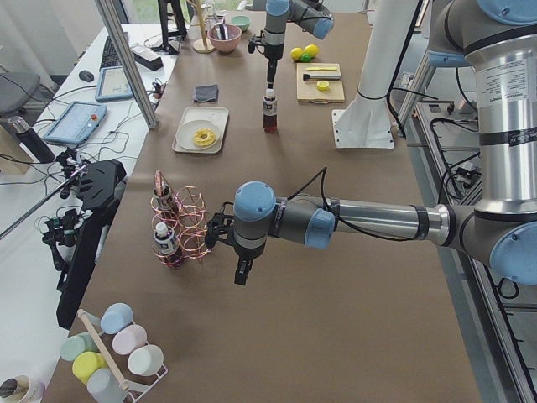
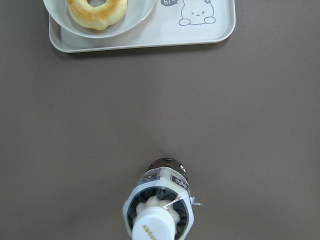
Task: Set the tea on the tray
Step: 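Move the right gripper over the standing tea bottle, then close the right gripper on the bottle cap and lift it, then carry the bottle onto the white tray beside the donut bowl, then open the right gripper and release the bottle on the tray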
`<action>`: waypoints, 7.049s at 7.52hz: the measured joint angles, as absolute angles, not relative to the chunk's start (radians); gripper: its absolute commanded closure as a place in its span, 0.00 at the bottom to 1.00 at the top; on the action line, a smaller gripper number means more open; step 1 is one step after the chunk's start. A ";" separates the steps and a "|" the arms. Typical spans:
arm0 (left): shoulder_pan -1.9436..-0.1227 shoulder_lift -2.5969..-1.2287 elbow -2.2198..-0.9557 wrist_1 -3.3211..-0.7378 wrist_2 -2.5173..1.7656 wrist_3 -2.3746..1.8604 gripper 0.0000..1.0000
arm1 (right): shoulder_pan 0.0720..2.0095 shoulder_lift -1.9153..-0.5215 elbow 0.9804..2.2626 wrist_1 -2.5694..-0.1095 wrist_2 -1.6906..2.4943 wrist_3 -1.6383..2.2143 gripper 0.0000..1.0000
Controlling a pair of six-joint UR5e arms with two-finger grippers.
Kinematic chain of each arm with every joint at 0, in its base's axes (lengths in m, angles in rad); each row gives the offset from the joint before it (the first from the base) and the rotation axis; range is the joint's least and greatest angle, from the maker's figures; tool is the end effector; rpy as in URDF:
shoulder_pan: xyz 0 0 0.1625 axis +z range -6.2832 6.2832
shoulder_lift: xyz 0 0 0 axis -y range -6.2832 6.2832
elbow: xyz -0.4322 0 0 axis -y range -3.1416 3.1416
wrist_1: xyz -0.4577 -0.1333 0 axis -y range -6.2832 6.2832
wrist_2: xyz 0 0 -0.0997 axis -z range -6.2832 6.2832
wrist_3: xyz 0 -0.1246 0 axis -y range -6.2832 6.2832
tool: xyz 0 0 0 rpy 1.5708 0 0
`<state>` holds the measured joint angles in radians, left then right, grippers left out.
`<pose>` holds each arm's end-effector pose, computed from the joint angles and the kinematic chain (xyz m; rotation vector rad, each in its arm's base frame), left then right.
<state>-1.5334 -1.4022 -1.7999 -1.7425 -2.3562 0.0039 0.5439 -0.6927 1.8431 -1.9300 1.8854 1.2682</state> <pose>-0.0264 -0.5030 0.6237 0.2071 0.7857 0.1302 -0.5275 -0.4297 0.0331 0.0505 -0.8375 0.1026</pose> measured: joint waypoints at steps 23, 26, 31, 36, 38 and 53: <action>-1.562 -1.401 -1.760 -1.745 -2.361 0.012 0.02 | 0.668 -0.665 1.811 -1.951 1.895 1.194 1.00; -1.562 -1.410 -1.742 -1.746 -2.368 0.012 0.02 | 0.834 -0.547 1.561 -1.959 2.013 1.063 1.00; -1.562 -1.464 -1.699 -1.746 -2.368 0.017 0.02 | 0.948 -0.385 1.064 -1.692 2.052 1.005 1.00; -1.563 -1.485 -1.696 -1.739 -2.367 0.015 0.02 | 0.897 -0.343 0.978 -1.585 2.045 1.066 1.00; -1.563 -1.491 -1.691 -1.738 -2.367 0.014 0.02 | 0.894 -0.343 0.971 -1.579 2.026 1.051 1.00; -1.570 -1.490 -1.697 -1.738 -2.368 0.013 0.02 | 0.971 -0.542 1.379 -1.788 2.110 0.954 0.00</action>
<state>-1.5697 -1.4901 -1.6972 -1.7380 -2.3683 0.0127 0.9713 -0.5424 1.3789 -1.7877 2.1100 0.9543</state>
